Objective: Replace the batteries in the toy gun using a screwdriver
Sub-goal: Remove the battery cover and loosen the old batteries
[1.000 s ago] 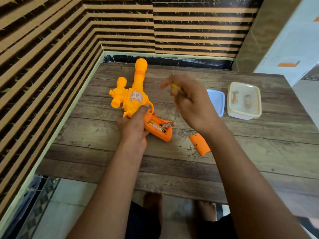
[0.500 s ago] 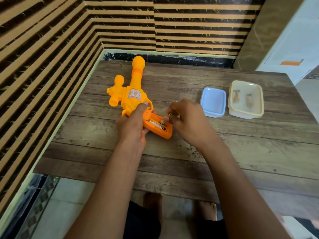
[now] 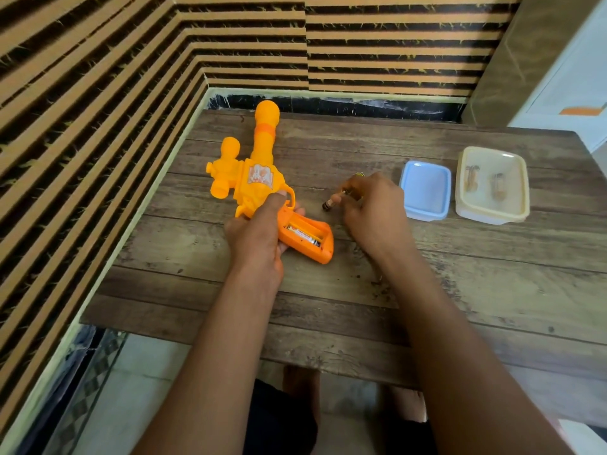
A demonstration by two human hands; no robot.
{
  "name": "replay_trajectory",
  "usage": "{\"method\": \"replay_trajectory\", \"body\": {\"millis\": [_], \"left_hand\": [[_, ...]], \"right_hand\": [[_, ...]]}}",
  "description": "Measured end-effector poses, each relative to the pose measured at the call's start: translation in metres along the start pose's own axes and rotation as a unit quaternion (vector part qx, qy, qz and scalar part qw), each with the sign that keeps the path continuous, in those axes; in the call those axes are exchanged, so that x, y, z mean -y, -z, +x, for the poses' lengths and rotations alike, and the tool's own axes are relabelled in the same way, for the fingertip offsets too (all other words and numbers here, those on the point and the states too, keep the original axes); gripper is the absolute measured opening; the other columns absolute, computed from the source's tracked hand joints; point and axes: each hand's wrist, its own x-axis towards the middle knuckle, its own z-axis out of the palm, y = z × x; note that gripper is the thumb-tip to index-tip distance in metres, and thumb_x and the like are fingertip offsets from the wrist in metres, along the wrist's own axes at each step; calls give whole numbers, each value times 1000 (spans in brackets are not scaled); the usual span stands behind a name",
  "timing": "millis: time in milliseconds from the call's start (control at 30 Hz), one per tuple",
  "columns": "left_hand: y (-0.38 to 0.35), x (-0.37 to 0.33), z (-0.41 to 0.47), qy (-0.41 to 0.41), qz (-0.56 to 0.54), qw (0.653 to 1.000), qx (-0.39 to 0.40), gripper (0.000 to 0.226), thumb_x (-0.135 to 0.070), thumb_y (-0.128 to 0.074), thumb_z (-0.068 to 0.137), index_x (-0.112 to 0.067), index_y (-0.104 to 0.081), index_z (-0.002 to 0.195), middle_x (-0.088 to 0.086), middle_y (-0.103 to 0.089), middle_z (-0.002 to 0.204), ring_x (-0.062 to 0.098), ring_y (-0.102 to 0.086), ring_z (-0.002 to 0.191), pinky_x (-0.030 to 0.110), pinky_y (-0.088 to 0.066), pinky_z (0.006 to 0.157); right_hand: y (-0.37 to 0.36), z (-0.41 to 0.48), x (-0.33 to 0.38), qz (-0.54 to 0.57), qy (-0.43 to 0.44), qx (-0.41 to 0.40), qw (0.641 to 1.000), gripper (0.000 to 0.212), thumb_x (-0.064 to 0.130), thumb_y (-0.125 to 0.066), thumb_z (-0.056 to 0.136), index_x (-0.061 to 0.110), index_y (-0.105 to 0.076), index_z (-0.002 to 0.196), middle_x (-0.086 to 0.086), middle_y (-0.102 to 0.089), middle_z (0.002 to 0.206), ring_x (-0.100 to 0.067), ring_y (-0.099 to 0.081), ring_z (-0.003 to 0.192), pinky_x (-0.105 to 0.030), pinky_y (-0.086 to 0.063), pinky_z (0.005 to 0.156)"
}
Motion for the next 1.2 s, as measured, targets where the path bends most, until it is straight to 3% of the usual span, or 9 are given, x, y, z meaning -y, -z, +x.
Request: {"method": "replay_trajectory", "body": {"millis": [200, 333, 433, 567, 667, 767, 900, 1067, 1200], "left_hand": [[0, 1, 0, -6, 5, 1000, -1, 18, -10, -78, 91, -17, -69, 105, 14, -81, 99, 27, -81, 82, 44, -65, 73], [0, 0, -1, -6, 5, 1000, -1, 19, -10, -78, 91, -17, -69, 106, 15, -80, 102, 27, -81, 82, 44, -66, 71], [-1, 0, -1, -7, 3, 1000, -4, 21, -9, -78, 90, -15, -69, 108, 16, -80, 104, 28, -81, 81, 43, -66, 68], [-2, -1, -3, -10, 4, 1000, -2, 24, -9, -79, 90, -12, -71, 112, 18, -80, 104, 26, -80, 77, 46, -67, 70], [-2, -2, -4, -14, 5, 1000, -2, 30, -9, -80, 89, -10, -70, 118, 19, -80, 104, 27, -80, 79, 50, -66, 74], [-2, -1, -4, -17, 9, 1000, 1, 28, -9, -79, 90, -9, -71, 117, 20, -79, 104, 26, -79, 78, 50, -66, 75], [-3, 0, -4, -14, 12, 1000, -3, 33, -10, -79, 89, -7, -70, 121, 20, -79, 105, 27, -80, 80, 49, -66, 73], [-2, 0, -2, -13, 9, 1000, -2, 38, -11, -80, 89, -5, -68, 125, 22, -79, 106, 28, -80, 81, 45, -66, 69], [-3, 0, -2, -12, 3, 1000, -4, 41, -10, -80, 89, -4, -66, 127, 22, -78, 107, 29, -79, 80, 45, -66, 66]], "right_hand": [[8, -5, -1, -66, -6, 42, 997, 20, 17, -66, 97, 9, -74, 114, -16, -59, 113, -32, -62, 93, -32, -47, 75], [13, -10, -1, -30, 38, 31, 998, 27, 7, -52, 99, 5, -72, 116, -14, -55, 104, -34, -60, 92, -36, -47, 74], [20, -16, 9, 30, 107, 6, 994, 53, -4, -45, 89, 9, -63, 138, -10, -56, 102, -24, -56, 94, -27, -37, 73], [33, -27, 31, 144, 182, -38, 972, 54, 9, -38, 91, 5, -58, 141, -8, -67, 114, -9, -62, 97, -11, -52, 80], [35, -33, 36, 211, 182, -57, 959, 41, -14, -49, 93, 1, -62, 129, -10, -71, 107, -17, -73, 98, -19, -58, 84], [35, -37, 34, 253, 184, -71, 947, 31, -3, -54, 99, 8, -61, 127, -8, -67, 108, -21, -74, 100, -42, -61, 84], [34, -39, 34, 350, 124, -72, 926, 30, -1, -56, 102, 15, -60, 127, -15, -62, 111, -24, -75, 103, -55, -60, 82], [36, -41, 37, 422, 80, -43, 902, 30, -6, -54, 102, 2, -59, 130, -2, -71, 102, -26, -75, 105, -59, -60, 86], [34, -41, 36, 408, 76, -27, 909, 32, -6, -53, 101, 3, -59, 131, 5, -71, 97, -26, -76, 100, -60, -58, 88]]}}
